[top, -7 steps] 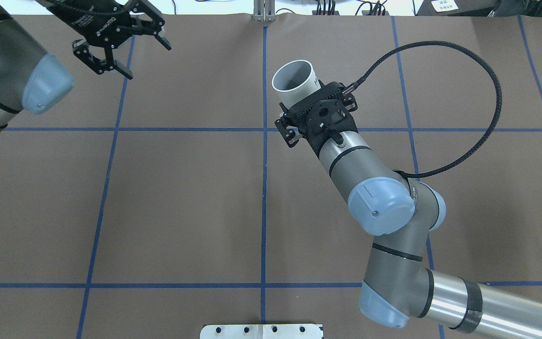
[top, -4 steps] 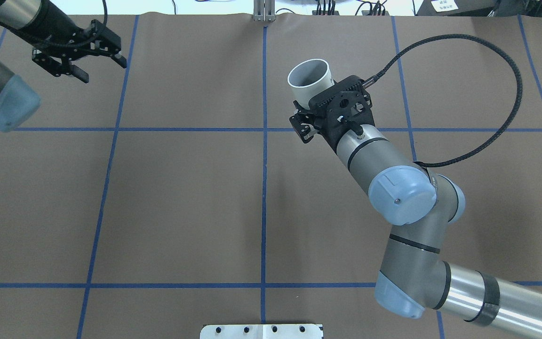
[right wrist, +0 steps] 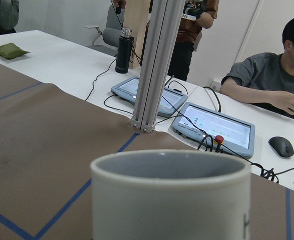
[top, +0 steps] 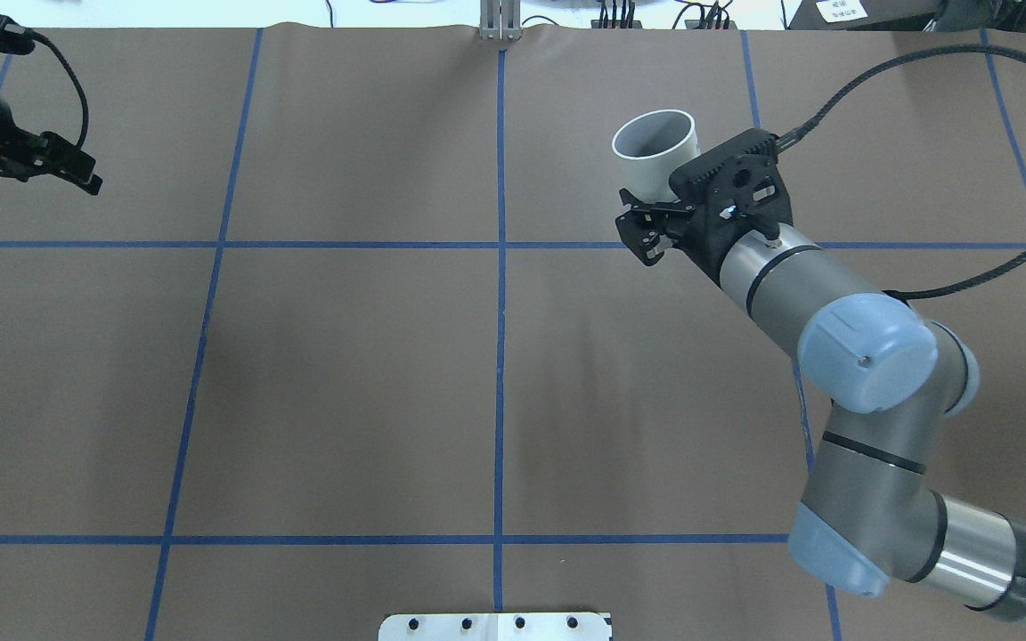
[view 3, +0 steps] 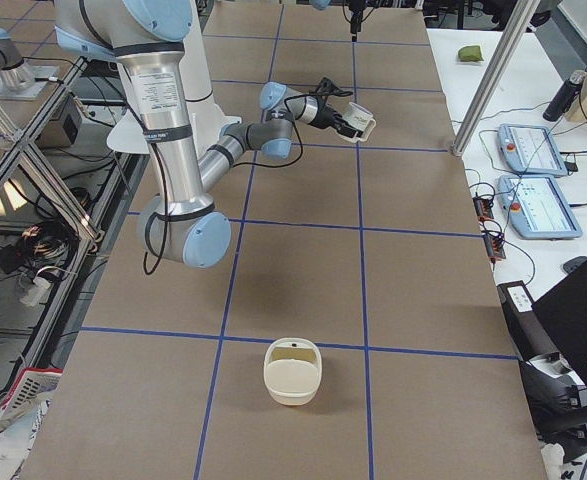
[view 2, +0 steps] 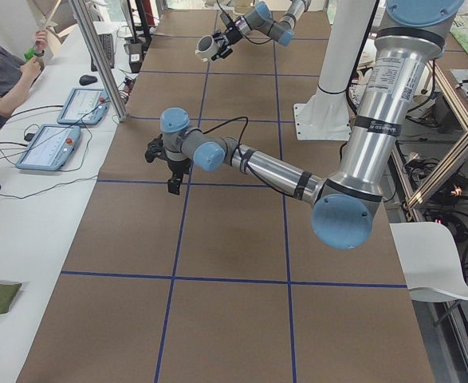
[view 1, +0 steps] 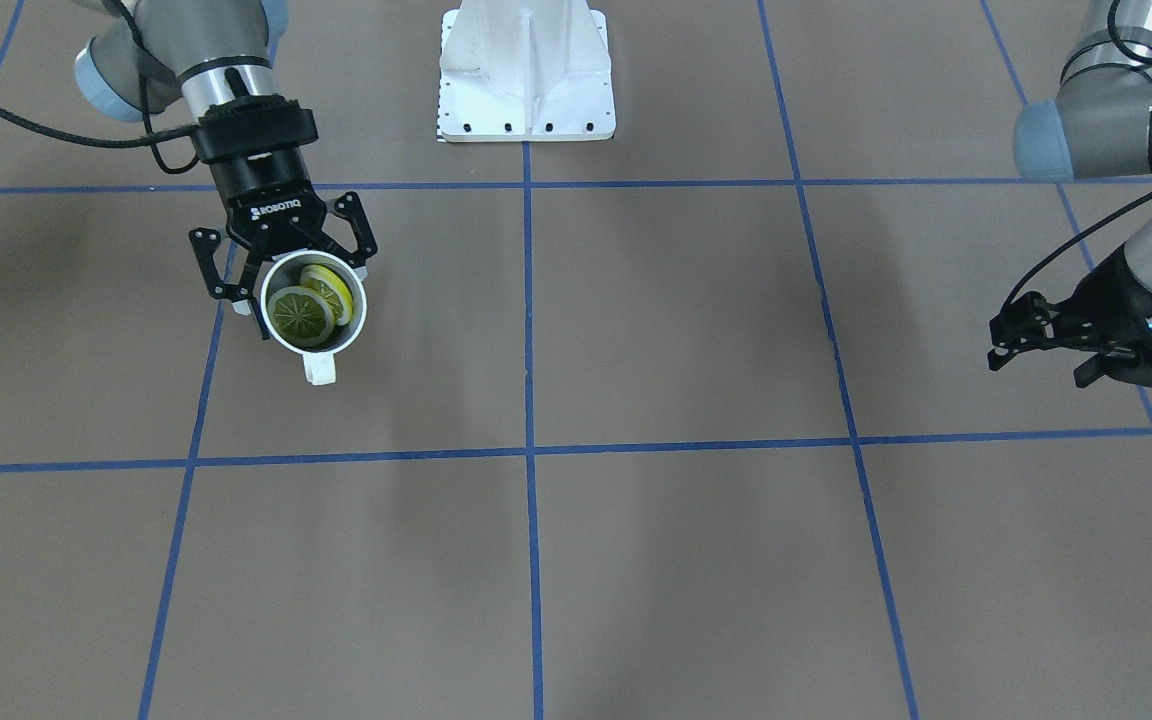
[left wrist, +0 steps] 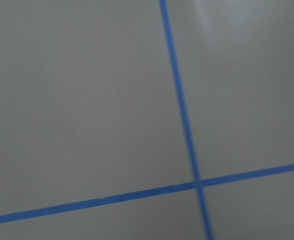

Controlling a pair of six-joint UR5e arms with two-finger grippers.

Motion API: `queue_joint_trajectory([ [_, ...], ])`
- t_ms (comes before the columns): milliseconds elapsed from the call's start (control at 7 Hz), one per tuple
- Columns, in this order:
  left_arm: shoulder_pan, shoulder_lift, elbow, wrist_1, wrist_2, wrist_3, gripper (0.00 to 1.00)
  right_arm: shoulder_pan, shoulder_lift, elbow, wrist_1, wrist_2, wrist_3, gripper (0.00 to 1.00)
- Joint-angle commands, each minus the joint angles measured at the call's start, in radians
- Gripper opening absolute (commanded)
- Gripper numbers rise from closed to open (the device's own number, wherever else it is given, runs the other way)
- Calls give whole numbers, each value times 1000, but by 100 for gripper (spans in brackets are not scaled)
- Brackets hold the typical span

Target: Left arm hands cup to right arm to dump lemon

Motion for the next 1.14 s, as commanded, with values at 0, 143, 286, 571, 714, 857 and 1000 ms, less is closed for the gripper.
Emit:
queue_joint_trajectory([
  [0,-4,15,0,-1,2,21,100,22,-152,109,11,-4,68,30],
  [143,-4,15,0,-1,2,23,100,41,-204,112,82,-8,126,30],
  [286,-6,21,-2,-1,0,24,100,55,-294,103,213,-8,127,30],
  [571,-7,27,-6,-1,-7,23,100,83,-432,72,439,-30,162,30],
  [714,-7,29,-16,0,-9,23,100,85,-489,-8,624,-39,204,30],
  [857,-7,30,-16,0,-9,23,100,88,-523,-108,799,-51,288,30],
  [1000,-7,32,-25,0,-9,21,100,92,-554,-196,943,-53,342,30],
])
